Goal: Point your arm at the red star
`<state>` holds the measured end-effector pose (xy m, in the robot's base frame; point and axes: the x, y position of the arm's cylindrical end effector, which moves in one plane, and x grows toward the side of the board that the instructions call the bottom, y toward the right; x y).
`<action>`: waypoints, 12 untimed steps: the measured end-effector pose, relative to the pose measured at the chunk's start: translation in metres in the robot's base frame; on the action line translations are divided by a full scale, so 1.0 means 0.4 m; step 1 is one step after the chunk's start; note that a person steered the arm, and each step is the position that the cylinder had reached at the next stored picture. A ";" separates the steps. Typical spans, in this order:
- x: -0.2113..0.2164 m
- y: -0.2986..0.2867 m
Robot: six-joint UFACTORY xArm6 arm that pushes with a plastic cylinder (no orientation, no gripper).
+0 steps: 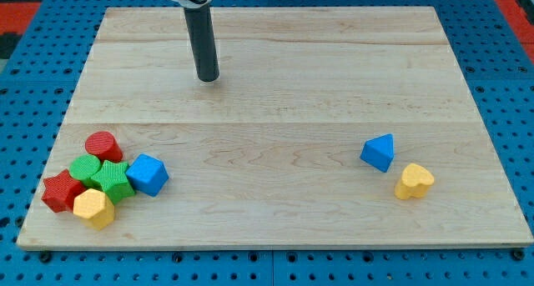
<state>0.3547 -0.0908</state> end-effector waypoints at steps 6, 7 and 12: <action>-0.002 -0.091; 0.036 -0.238; 0.356 -0.497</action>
<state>0.4972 -0.2896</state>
